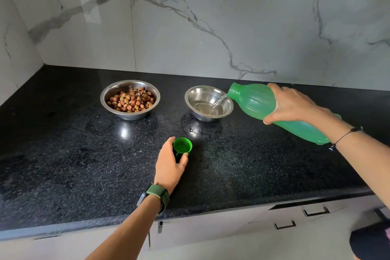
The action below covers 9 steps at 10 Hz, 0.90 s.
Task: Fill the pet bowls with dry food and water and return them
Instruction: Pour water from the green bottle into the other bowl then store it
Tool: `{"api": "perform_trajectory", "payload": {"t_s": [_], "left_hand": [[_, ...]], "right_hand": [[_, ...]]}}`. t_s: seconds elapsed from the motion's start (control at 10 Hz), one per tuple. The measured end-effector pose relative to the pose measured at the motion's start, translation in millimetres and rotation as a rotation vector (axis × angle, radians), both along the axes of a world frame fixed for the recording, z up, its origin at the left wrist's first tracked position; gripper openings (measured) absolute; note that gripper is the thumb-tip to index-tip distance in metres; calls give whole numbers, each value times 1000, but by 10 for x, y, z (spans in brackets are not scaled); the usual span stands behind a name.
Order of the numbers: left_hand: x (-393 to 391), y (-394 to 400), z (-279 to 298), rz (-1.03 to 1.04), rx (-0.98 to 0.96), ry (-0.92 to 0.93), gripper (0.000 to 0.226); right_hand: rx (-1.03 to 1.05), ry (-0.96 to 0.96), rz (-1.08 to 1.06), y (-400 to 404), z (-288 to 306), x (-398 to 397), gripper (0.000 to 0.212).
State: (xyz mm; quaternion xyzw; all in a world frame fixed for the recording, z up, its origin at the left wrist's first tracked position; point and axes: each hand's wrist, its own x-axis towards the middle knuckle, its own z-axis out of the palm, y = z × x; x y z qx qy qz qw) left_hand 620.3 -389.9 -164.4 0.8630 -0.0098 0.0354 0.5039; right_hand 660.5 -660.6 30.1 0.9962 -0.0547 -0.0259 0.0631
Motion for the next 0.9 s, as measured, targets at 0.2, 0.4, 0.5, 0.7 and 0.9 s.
{"api": "perform_trajectory", "payload": {"t_s": [0.2,0.4,0.5,0.7,0.9], "left_hand": [[-6,0,4,0,-8,0,65],[-4,-4,10,10,-16,5,64],[-1,-7,12,8,-10,2,64],[-8,-6,22,7,-16,5,64],[-17,-1,30,8,-13,7,65]], "right_hand": [[-10,-5,2,2,9,7,112],[-33,-3,10,0,-17,-4,111],[-33,-3,8,-5,-18,-4,112],[-31,-8,3,-23,-9,3,112],[-42,-9,1,-35,12,-12,111]]}}
